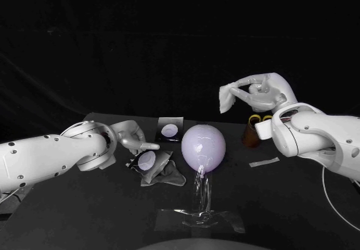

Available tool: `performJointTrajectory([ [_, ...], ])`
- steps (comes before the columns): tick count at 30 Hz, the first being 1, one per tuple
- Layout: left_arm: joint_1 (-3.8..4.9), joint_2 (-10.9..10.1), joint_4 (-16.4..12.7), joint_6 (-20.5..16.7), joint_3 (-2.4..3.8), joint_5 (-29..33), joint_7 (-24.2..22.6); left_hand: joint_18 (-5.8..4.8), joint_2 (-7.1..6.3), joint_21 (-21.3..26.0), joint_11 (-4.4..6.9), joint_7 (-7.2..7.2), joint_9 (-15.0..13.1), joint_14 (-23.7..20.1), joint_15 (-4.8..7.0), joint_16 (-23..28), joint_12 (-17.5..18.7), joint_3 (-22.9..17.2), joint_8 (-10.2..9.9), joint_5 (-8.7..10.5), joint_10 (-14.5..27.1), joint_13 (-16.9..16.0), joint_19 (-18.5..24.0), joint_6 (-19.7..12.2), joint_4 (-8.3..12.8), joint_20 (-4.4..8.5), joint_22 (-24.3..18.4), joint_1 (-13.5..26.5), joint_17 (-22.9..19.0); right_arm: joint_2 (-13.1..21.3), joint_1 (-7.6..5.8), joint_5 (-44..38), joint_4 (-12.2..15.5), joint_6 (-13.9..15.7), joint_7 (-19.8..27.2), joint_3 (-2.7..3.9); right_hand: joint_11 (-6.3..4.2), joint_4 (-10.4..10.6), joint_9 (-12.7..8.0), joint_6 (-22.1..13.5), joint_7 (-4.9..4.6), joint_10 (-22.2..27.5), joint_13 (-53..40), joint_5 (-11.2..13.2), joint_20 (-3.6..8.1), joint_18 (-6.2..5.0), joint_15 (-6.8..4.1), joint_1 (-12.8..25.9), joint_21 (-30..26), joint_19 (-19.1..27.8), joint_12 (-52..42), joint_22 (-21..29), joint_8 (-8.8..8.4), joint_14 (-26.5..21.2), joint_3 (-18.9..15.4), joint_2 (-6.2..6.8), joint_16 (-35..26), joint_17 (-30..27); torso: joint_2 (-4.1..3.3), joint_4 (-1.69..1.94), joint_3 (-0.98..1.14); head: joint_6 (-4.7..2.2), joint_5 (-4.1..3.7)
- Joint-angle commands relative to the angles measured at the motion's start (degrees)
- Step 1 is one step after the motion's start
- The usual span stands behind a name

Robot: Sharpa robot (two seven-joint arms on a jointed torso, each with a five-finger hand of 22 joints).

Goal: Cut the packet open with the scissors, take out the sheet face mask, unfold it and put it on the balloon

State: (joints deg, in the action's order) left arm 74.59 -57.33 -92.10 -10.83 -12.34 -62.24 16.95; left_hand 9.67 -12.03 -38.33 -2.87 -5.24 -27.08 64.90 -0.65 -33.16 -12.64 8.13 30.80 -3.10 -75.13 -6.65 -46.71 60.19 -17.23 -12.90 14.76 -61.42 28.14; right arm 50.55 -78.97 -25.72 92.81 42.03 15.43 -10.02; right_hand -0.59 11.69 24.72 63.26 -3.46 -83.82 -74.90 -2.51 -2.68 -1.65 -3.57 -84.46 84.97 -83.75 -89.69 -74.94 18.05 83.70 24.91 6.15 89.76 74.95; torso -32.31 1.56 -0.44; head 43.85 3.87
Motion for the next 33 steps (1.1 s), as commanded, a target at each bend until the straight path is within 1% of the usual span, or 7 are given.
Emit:
performJointTrajectory([
  [1, 0.00, 0.15, 0.15, -2.28, 0.09, 3.05, -2.25, 0.79, -0.13, 0.40, 0.06, -0.25, -0.13, -0.23, -0.12, 0.35, -0.28, 0.06, -0.03, 0.18, 0.28, -0.09, -0.38, 0.23, 0.00, 0.06, -0.09, -0.13, 0.09, -0.08, 0.07, -0.79, -0.04, -1.09, 0.06, 0.02, -0.04, -0.34, 0.10, 0.51, -0.04, -6.18, -15.10, -0.31, 0.09, 0.33, -0.16, -0.03, -0.34, -2.99, -0.31, -13.29, 0.19, 6.30, 0.12, -0.38, 0.24, 15.05, -0.02, 0.03, -0.05, -0.36, -0.23],
  [4, -0.02, 0.40, 0.80, -5.03, 0.13, 8.25, -5.76, 0.35, 4.95, 1.54, -1.03, -1.28, 0.12, -2.79, -1.14, 1.33, 0.83, -3.90, -1.37, 0.17, 3.09, 0.29, 0.91, -2.87, 0.45, -0.42, -0.67, -6.27, -0.04, -0.24, 0.11, -0.86, -0.17, -1.36, -0.10, 0.02, -0.04, -0.46, 0.13, 0.46, -0.05, -6.18, -15.10, -0.31, 0.08, 0.33, -0.16, 0.00, -0.31, -3.00, -0.31, -13.29, 0.25, 6.30, 0.17, -0.35, 0.24, 15.05, -0.06, 0.04, -0.07, -1.34, -0.92],
  [6, -0.04, 0.71, 1.49, -6.64, 0.15, 12.68, -9.34, 0.32, 5.16, 1.91, -1.34, -1.64, 0.17, -3.45, -1.46, 1.46, 0.98, -4.22, -1.61, 0.23, 3.75, 0.36, 1.38, -3.51, 0.14, -0.61, -0.86, -7.70, -0.06, -0.40, 0.13, -1.01, -0.29, -1.57, -0.32, 0.02, -0.04, -0.46, 0.13, 0.46, -0.05, -6.18, -15.10, -0.31, 0.08, 0.33, -0.16, 0.00, -0.31, -3.00, -0.31, -13.29, 0.25, 6.30, 0.17, -0.35, 0.24, 15.05, -0.06, 0.04, -0.09, -2.17, -1.73],
  [8, -0.05, 1.11, 2.27, -8.00, 0.18, 17.55, -13.31, 0.39, 7.96, 2.45, -2.21, -2.41, 0.75, -4.49, -1.98, 1.39, 1.70, -7.42, -2.95, 0.29, 6.07, 0.73, 2.00, -5.95, 0.93, -0.99, -1.14, -14.10, 0.04, -0.58, 0.15, -1.29, -0.40, -1.94, -0.80, 0.02, -0.04, -0.46, 0.13, 0.46, -0.05, -6.18, -15.10, -0.31, 0.08, 0.33, -0.16, 0.00, -0.31, -3.00, -0.31, -13.29, 0.25, 6.30, 0.17, -0.35, 0.24, 15.05, -0.05, 0.03, -0.09, -2.81, -2.36],
  [11, -0.06, 2.02, 3.65, -9.13, 0.28, 25.33, -20.34, 0.40, 9.49, 3.21, -3.01, -3.41, 1.66, -5.58, -2.64, 1.09, 2.17, -11.20, -4.30, 0.37, 8.12, 1.16, 2.87, -7.56, 1.39, -1.46, -1.54, -22.04, 0.20, -0.87, 0.17, -2.07, -0.56, -2.85, -2.07, 0.01, -0.03, -0.52, 0.14, 0.43, -0.05, -6.18, -15.10, -0.31, 0.08, 0.27, -0.16, 0.01, -0.55, -2.86, -0.31, -13.22, 0.26, 6.30, 0.20, -0.34, 0.24, 15.05, 0.00, 0.01, -0.07, -3.90, -3.08],
  [20, -0.07, 6.44, 7.27, -8.43, 1.00, 40.92, -36.50, 0.33, 7.84, 5.59, -4.20, -5.22, 5.21, -8.89, -3.85, 2.56, 2.68, -18.63, -8.46, 0.22, 9.88, 2.45, 5.43, -9.86, 0.57, -2.61, -2.80, -31.45, -0.87, -2.66, 0.16, -3.87, -1.82, -4.09, -5.65, 0.02, -0.02, -0.57, 0.16, 0.38, -0.07, -6.18, -15.10, -0.31, 0.07, 0.19, -0.15, 0.04, -0.89, -2.65, -0.31, -13.10, 0.28, 6.30, 0.24, -0.36, 0.24, 15.05, -0.07, -0.06, -0.02, -5.93, -4.54],
  [33, -0.09, 11.65, 10.84, -4.67, 1.94, 49.16, -45.72, -1.79, 3.96, 11.62, -5.80, -5.95, 8.41, -13.97, -6.25, 10.13, 5.76, -22.62, -12.34, 0.35, 12.88, 3.06, 10.93, -11.60, 0.71, -3.74, -6.01, -29.65, -4.89, -5.18, -0.07, -6.75, -2.72, -6.12, -9.82, 0.03, -0.01, -0.63, 0.18, 0.33, -0.09, -6.18, -15.10, -0.30, 0.06, 0.11, -0.15, 0.07, -1.23, -2.45, -0.31, -12.99, 0.30, 6.30, 0.30, -0.39, 0.24, 15.05, -0.01, 0.04, 0.00, -7.15, -5.70],
])
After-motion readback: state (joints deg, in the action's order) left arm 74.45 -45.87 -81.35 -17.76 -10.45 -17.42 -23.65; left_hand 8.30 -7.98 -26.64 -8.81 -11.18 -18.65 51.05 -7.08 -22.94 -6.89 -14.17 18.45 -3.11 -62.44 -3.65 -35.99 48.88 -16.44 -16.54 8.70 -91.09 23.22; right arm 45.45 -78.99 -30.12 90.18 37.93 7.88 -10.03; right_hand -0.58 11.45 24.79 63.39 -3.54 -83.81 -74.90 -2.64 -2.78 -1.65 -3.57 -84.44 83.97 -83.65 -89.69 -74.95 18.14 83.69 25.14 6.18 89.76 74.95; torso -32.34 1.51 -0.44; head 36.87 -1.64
